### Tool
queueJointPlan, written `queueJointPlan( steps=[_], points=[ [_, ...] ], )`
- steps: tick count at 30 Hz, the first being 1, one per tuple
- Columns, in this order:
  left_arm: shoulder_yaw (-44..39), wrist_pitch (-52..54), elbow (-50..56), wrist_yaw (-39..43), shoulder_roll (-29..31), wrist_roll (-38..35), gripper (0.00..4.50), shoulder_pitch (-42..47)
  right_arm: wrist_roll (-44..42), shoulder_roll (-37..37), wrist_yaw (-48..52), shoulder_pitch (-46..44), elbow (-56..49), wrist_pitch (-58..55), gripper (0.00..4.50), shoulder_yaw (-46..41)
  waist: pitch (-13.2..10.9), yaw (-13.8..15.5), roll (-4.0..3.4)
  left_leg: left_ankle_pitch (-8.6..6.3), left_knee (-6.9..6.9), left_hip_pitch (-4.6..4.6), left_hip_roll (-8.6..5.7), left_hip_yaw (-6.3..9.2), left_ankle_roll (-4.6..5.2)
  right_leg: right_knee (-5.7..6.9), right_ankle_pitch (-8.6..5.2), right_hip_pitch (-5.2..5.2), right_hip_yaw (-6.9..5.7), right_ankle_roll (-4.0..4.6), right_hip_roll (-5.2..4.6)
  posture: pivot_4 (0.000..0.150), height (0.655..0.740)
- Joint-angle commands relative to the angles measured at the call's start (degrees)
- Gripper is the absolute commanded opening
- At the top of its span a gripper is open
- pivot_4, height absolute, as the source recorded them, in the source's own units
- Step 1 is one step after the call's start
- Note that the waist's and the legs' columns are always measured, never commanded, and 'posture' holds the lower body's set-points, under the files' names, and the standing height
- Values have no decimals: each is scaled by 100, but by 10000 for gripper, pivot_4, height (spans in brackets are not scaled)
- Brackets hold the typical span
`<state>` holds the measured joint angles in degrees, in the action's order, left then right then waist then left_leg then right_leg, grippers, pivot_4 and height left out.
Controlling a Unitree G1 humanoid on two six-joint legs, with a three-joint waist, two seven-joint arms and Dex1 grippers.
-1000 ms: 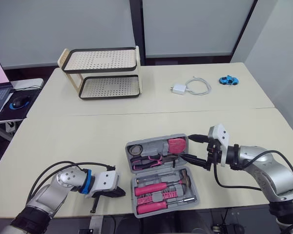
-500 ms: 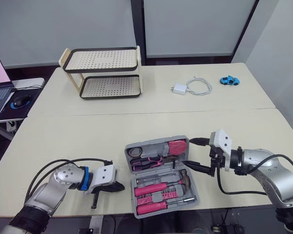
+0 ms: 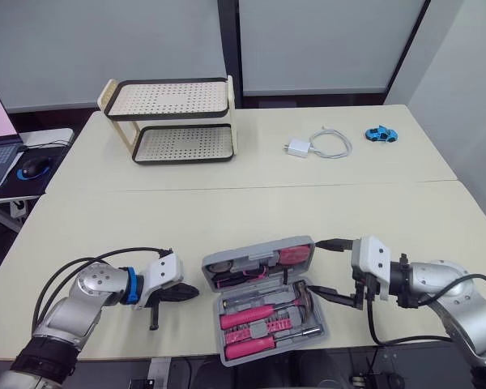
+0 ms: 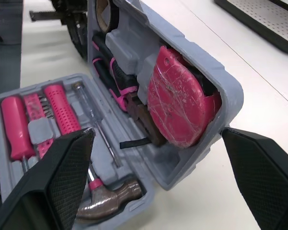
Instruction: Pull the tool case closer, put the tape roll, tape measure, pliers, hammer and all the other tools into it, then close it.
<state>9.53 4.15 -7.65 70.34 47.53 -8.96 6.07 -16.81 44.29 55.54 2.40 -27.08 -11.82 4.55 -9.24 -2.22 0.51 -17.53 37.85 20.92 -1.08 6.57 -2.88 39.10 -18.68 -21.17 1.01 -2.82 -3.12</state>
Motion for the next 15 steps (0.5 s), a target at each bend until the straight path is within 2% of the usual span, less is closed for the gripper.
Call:
queueJointPlan(
  steps=[1, 9, 15],
  points=[
    [-133, 79, 116, -63, -15, -51, 0, 64, 98, 126, 176, 273, -305, 472, 44881, -69, 0, 9, 1, 0, 1, 0, 0, 0, 0, 0, 0, 2, -1, 0, 0, 1500, 7400],
    [-176, 128, 204, -79, 43, -78, 0, 36, 653, 683, 450, 1226, -220, 1751, 44881, -403, -1, 44, 4, 0, 3, -2, -2, -6, 0, 0, 0, 6, -2, 0, 0, 1500, 7400],
    [-269, 180, 320, -100, 122, -100, 0, -97, 958, 1094, 462, 1977, -84, 1812, 44881, -984, -1, 48, 5, 0, 6, -3, -2, -11, 0, 0, 0, 10, 0, 0, -1, 1500, 7400]
  ],
)
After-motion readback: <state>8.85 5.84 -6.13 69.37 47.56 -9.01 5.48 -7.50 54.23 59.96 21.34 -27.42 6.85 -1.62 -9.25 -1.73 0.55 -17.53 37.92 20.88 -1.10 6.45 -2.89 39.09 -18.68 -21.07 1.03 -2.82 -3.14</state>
